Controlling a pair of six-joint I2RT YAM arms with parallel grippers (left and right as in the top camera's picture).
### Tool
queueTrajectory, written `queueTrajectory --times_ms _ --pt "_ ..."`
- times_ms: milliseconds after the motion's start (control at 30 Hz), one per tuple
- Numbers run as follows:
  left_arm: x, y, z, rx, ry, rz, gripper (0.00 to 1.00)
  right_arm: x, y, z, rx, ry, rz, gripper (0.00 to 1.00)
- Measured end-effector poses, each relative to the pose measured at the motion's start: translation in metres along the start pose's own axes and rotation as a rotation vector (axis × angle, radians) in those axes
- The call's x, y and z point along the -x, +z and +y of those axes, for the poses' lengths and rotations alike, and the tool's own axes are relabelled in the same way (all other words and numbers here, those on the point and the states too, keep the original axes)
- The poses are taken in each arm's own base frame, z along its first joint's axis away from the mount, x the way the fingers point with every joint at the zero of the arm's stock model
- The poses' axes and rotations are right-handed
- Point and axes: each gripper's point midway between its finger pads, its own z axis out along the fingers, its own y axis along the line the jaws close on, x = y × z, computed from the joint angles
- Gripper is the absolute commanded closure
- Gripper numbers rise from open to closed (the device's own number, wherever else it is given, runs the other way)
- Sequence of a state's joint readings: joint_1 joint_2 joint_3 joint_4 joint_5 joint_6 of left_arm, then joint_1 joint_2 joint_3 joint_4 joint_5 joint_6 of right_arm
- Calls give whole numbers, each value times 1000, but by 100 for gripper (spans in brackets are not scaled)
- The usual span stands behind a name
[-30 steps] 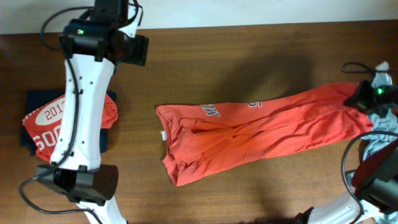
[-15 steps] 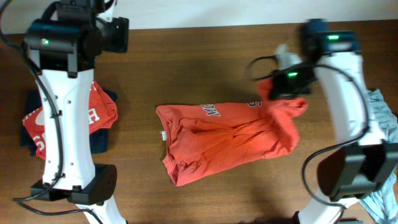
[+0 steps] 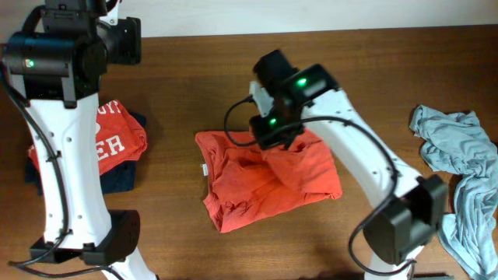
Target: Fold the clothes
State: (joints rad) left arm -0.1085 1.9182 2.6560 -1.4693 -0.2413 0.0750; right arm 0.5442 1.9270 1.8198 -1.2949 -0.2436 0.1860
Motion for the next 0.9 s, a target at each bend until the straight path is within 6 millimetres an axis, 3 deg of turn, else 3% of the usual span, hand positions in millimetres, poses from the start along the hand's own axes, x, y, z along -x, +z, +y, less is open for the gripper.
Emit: queueTrajectory --times_ms 67,100,167,333,467,600,767,900 --pt "0 -1 0 1 0 -2 30 -4 17 4 0 16 39 60" --pt "0 -1 0 1 0 -2 30 -6 25 7 5 12 58 56" --pt "0 -1 0 2 0 -2 30 -13 38 21 44 -17 99 54" --pt "0 -1 1 3 0 -2 30 -26 41 63 151 -141 126 55" --pt "0 -1 1 3 0 -2 30 -27 36 70 169 -172 113 56" --pt "0 -1 1 3 0 -2 30 -21 21 36 102 -91 91 60" --pt "0 -1 1 3 0 -2 29 -9 3 -48 -11 109 62 78" --pt "0 -1 1 3 0 -2 28 -20 6 -90 -48 215 90 82"
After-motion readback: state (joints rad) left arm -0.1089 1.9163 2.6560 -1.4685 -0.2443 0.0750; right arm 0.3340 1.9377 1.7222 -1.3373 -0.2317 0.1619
